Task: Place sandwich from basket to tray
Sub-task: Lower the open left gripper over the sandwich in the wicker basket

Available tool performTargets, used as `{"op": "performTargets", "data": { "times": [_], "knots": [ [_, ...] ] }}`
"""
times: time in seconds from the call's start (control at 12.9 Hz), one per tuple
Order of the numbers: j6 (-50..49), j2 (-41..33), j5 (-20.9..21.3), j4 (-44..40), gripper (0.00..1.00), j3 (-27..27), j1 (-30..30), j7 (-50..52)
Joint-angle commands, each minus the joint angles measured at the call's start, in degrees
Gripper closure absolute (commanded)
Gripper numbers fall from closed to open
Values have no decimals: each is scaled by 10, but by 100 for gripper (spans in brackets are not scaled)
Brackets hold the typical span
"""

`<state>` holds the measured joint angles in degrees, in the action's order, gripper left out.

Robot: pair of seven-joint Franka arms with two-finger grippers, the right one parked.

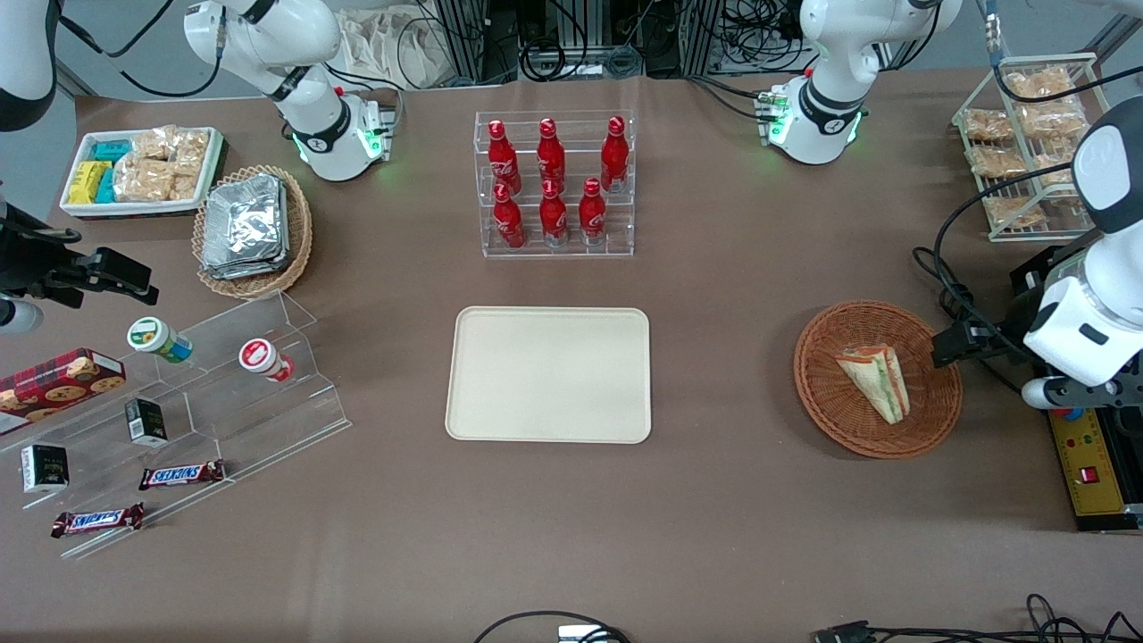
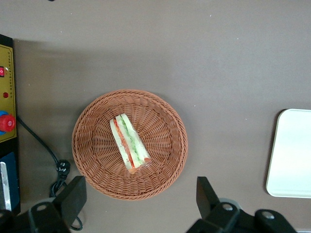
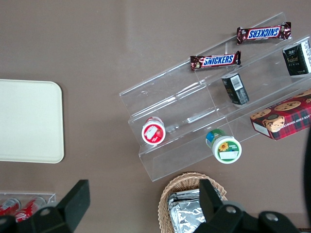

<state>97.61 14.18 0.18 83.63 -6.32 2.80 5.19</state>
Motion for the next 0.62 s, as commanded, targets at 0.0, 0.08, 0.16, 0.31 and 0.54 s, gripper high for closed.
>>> {"op": "performTargets", "data": {
  "times": [0.0,0.08,0.16,0.31,0.54],
  "knots": [
    [-15,9,-7,-21,0,-2,3,4],
    [-16,10,-6,-23,0,-2,3,4],
    [-16,13,-8,-23,0,-1,4,4],
    [-16,15,-11,-17,0,2,7,4],
    [-2,25,-11,4,0,3,28,31]
  ]
}}
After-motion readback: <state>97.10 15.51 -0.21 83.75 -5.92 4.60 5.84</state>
